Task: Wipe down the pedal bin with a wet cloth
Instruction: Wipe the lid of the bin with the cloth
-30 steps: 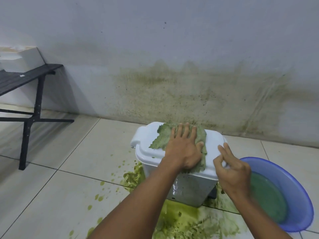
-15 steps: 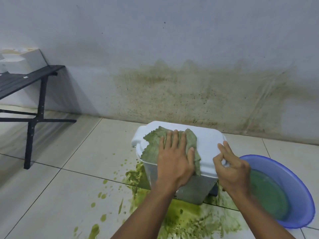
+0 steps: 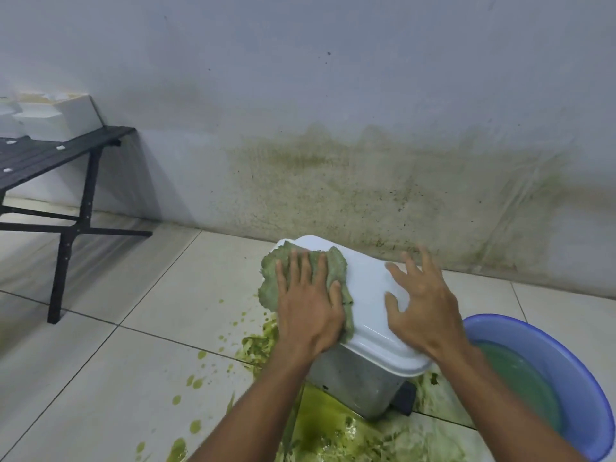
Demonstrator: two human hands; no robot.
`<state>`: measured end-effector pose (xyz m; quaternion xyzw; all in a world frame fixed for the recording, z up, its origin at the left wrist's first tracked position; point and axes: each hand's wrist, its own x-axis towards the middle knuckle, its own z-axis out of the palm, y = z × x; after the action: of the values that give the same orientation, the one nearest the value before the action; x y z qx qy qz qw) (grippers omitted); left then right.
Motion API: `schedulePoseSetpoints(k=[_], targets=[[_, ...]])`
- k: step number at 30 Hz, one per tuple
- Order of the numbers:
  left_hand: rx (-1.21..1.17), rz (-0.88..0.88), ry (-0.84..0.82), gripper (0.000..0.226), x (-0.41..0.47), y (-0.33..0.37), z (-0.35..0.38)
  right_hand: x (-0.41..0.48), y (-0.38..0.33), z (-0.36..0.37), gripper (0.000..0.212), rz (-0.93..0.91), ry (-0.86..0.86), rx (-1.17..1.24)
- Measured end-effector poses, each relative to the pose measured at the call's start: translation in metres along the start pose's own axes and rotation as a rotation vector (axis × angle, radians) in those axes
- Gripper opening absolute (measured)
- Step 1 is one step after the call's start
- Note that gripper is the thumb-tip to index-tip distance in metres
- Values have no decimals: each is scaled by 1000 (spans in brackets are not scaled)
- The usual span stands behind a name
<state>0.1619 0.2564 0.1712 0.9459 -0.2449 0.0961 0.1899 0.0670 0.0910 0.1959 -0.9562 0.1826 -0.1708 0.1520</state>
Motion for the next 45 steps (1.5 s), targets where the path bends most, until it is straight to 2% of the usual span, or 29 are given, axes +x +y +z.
schedulePoseSetpoints(k=[2,4,6,7,9,13,15,17,19,21,23,26,32,35,40,45], targets=[[-120,-47,42,66,-17,12,4,26,4,6,59,-70,-278,-14],[-246,-130,91,66,-24,21,7,36,6,10,54,-84,-399,-64],[-310,-217,131,70,-19,25,8,31,7,11,57,-48,-382,-107],[-334,-254,138,73,-13,26,8,26,6,9,65,-25,-350,-128],[-416,-305,105,78,1,23,7,13,2,7,74,38,-305,-182],[-553,-302,-51,79,15,17,9,-18,-13,-1,63,158,-267,-357],[-620,-303,-72,78,9,26,10,-18,-15,-7,62,196,-284,-399],[-638,-286,-79,79,0,36,11,-8,-11,-12,62,166,-296,-379],[-575,-244,-98,81,-4,38,12,3,-3,-8,67,50,-358,-292],[-519,-213,-103,82,6,31,14,7,3,-1,69,-57,-414,-184],[-534,-233,-116,82,30,20,16,9,7,3,65,-83,-417,-137],[-584,-272,-129,75,62,7,13,9,6,1,68,-87,-393,-115],[-599,-200,-76,67,47,3,15,7,3,4,80,-83,-372,-101],[-614,-211,-64,60,65,2,19,9,1,2,73,-71,-380,-109],[-616,-218,-81,63,69,-1,29,9,-2,3,67,-38,-376,-112],[-725,-307,-10,73,14,32,28,10,-4,5,62,-24,-359,-115]])
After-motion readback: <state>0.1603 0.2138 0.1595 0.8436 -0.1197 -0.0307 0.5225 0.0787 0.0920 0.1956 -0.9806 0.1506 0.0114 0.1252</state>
